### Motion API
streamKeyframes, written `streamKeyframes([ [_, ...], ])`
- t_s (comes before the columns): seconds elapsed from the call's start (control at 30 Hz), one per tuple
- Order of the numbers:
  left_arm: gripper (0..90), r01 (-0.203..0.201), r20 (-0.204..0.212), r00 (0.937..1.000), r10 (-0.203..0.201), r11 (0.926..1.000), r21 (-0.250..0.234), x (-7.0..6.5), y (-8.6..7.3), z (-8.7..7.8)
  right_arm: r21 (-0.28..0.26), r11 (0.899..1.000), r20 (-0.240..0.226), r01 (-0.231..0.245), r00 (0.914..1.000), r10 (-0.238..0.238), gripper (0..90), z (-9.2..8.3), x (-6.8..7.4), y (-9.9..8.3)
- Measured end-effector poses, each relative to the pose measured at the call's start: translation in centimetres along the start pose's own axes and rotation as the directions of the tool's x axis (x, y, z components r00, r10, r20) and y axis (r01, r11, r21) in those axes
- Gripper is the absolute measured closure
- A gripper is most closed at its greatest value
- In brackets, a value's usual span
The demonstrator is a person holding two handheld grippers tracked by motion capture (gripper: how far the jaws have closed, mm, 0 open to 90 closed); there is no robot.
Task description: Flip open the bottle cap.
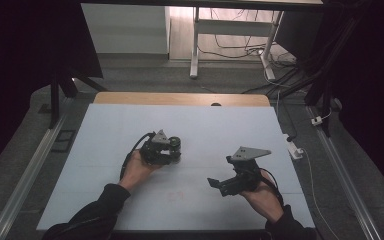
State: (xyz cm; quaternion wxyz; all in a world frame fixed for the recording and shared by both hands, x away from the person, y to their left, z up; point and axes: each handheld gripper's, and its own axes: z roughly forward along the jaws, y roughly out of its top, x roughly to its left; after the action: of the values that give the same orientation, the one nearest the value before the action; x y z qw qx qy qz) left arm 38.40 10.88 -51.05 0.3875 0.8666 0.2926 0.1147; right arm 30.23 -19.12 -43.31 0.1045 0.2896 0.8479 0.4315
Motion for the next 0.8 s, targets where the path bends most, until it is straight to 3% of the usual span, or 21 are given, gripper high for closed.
streamKeyframes([
  [0.17, 53.6, 0.000, 0.000, 1.0000, 0.000, 1.0000, 0.001, 0.0, 0.0, 0.0, 0.002, 1.000, 0.018, 0.001, 0.9998, -0.001, 0.0, 1.2, 0.2, 0.7],
  [0.3, 53.6, -0.001, -0.001, 1.0000, 0.001, 1.0000, 0.003, 0.0, 0.0, 0.0, 0.008, 1.000, -0.003, -0.023, 0.9997, 0.023, 0.0, 2.1, 0.0, 1.4],
  [0.8, 53.6, 0.001, -0.004, 1.0000, -0.001, 1.0000, 0.007, -0.1, 0.1, 0.0, 0.047, 0.999, -0.021, 0.025, 0.9995, -0.024, 0.0, 6.2, 0.3, 4.1],
])
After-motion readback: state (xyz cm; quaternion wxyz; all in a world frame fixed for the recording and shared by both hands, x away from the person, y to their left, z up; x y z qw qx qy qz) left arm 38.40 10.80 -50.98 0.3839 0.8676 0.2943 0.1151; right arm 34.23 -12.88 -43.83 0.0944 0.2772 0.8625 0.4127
